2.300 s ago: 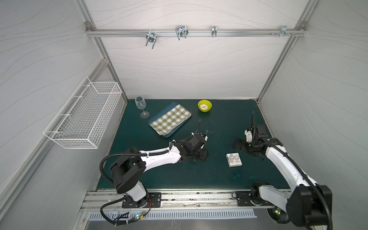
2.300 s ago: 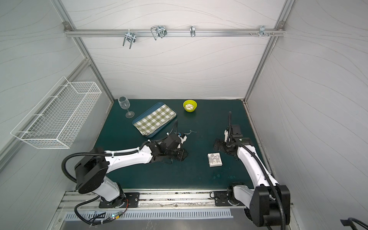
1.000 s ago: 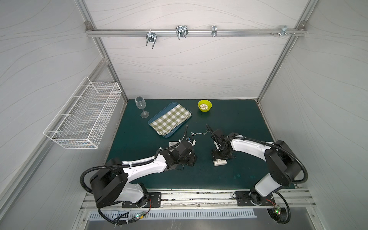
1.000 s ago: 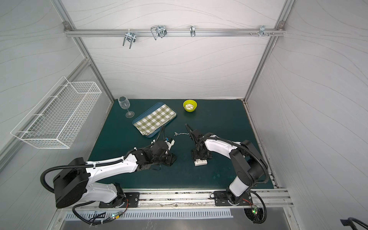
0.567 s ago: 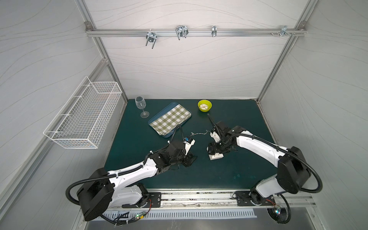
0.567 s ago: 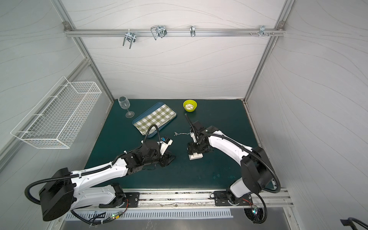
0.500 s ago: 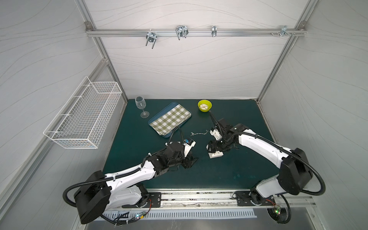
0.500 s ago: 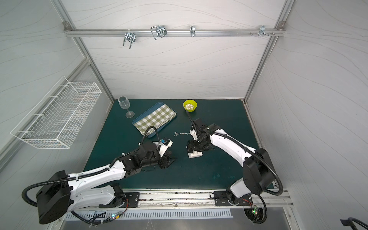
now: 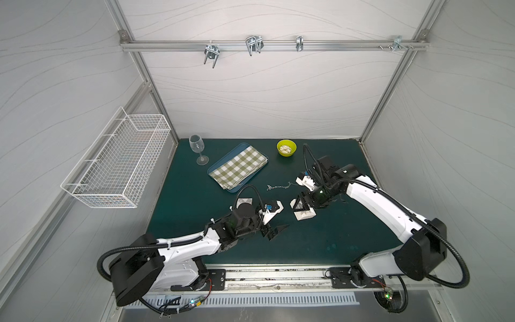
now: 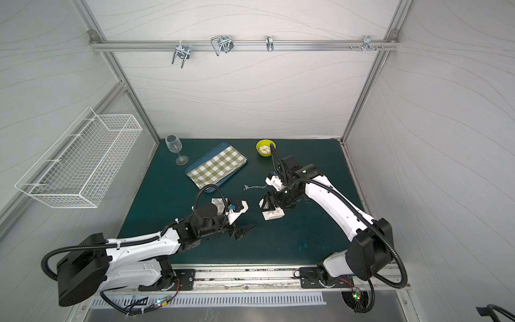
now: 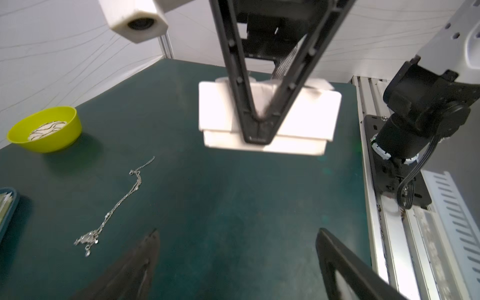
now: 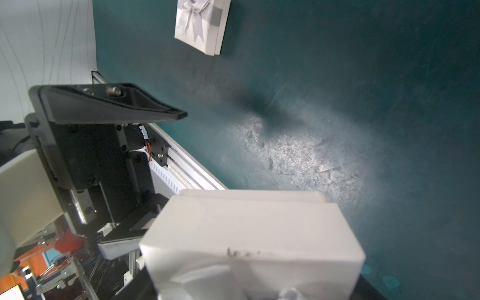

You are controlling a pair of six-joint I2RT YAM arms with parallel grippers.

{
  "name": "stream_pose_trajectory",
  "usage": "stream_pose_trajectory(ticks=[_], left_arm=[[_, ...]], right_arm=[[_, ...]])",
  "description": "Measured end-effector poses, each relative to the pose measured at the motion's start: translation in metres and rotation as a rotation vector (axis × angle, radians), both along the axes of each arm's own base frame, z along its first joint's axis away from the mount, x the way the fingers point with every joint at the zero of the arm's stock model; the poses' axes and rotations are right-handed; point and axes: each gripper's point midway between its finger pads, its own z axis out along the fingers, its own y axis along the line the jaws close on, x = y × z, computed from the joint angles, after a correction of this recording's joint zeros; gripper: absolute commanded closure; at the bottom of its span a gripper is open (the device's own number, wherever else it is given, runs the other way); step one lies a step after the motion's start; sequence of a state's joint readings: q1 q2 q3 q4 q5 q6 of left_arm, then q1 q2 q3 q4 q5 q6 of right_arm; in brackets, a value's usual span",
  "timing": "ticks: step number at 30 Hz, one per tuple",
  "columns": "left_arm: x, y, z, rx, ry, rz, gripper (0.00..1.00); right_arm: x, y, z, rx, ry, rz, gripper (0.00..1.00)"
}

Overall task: Take the necklace out of the lift-off lid jewelry box
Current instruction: Open the lid on the jewelry box.

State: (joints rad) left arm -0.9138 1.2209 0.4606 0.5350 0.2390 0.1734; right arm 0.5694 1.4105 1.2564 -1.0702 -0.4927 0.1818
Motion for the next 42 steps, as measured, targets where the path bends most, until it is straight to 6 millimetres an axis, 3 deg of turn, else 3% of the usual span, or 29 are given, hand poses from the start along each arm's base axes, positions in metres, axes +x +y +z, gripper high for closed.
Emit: stream_pose_trajectory(ticks=[8,22,38,42], left_arm=[[0.0,-0.024,0.01,-0.042,-0.019,-0.069,0.14],[-0.01,-0.034,0.017,-0.069,-0.038,-0.114,0.15],[-0.008,-0.036,0.024,-0.11,-0.021,-0.096,0.33],[-0.008,-0.036,0.023,-0.107,-0.018,-0.097,0.39]], right_arm=[[-0.003,0.001,0.001,0.03,0.03,-0.001,0.28],[0.0,0.002,0.002,0.055,0.036,-0.012,0.32],[-0.005,0.004,-0.001,0.074,0.065,-0.005,0.32],[-0.006,0.004,-0.002,0.075,0.07,-0.005,0.26]])
